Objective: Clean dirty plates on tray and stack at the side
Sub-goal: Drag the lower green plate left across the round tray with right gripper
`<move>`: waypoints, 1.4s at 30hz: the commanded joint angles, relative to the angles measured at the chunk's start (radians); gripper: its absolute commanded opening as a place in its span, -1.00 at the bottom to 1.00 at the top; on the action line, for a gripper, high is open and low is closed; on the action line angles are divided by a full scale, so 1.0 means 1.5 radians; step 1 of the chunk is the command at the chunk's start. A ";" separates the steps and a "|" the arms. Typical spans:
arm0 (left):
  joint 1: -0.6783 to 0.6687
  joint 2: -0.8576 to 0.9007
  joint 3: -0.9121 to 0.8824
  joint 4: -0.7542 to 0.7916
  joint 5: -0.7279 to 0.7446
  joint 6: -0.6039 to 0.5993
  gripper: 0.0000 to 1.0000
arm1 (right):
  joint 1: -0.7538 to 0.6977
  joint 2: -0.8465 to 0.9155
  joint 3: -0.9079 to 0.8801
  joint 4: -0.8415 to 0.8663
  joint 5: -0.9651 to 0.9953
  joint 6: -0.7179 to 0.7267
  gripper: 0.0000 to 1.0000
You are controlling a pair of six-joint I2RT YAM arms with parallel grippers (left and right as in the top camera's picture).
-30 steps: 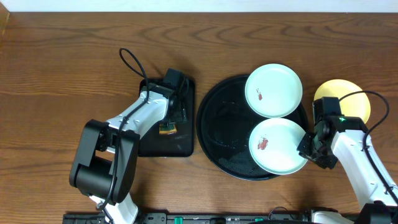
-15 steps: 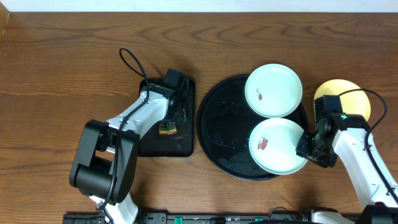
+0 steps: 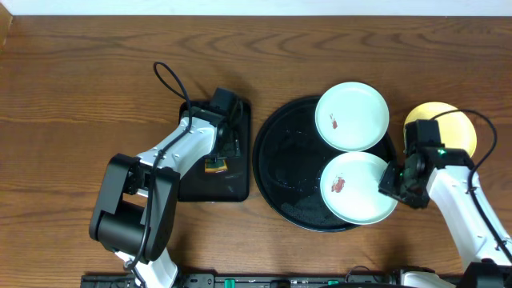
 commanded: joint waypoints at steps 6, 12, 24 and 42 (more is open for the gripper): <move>0.001 0.010 -0.003 0.000 -0.006 0.003 0.75 | 0.003 -0.008 -0.048 0.020 0.000 0.023 -0.20; 0.001 0.010 -0.003 0.000 -0.006 0.003 0.75 | 0.003 -0.008 -0.049 0.031 0.000 0.023 -0.64; 0.001 0.010 -0.003 -0.001 -0.006 0.004 0.75 | 0.003 -0.009 -0.046 0.026 -0.046 0.022 -0.98; 0.001 0.010 -0.003 -0.001 -0.006 0.004 0.75 | 0.120 -0.008 -0.046 0.136 -0.196 0.023 -0.97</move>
